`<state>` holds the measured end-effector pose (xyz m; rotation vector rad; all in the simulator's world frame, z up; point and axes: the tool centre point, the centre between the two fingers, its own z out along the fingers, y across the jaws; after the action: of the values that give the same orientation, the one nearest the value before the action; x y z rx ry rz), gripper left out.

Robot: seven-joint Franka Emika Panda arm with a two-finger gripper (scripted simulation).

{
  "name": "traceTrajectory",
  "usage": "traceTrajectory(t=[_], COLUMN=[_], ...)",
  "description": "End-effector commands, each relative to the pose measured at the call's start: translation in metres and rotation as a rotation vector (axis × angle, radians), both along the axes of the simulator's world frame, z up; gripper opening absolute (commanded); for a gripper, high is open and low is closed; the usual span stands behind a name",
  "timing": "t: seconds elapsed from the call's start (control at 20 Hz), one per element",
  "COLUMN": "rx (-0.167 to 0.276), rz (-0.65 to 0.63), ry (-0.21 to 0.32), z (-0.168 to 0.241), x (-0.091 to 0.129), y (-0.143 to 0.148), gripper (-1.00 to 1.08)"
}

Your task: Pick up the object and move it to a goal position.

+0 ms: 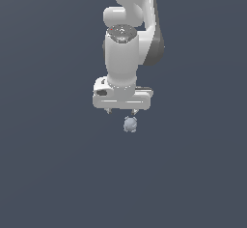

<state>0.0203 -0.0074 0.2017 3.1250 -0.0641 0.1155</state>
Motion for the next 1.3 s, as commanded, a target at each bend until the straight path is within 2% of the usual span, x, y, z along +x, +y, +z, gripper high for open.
traceTrajectory(t=[0.0, 0.3, 0.75, 1.25], rx=[0.0, 0.007, 0.017, 0.017], rz=[-0.002, -0.018, -0.059, -0.063], ry=[0.002, 0.021, 0.066, 0.073], z=[-0.003, -0.033, -0.102, -0.116], x=[-0.001, -0.009, -0.036, -0.041], y=[0.0, 0.013, 0.039, 0.043], gripper=[1.0, 1.0, 1.0, 1.0])
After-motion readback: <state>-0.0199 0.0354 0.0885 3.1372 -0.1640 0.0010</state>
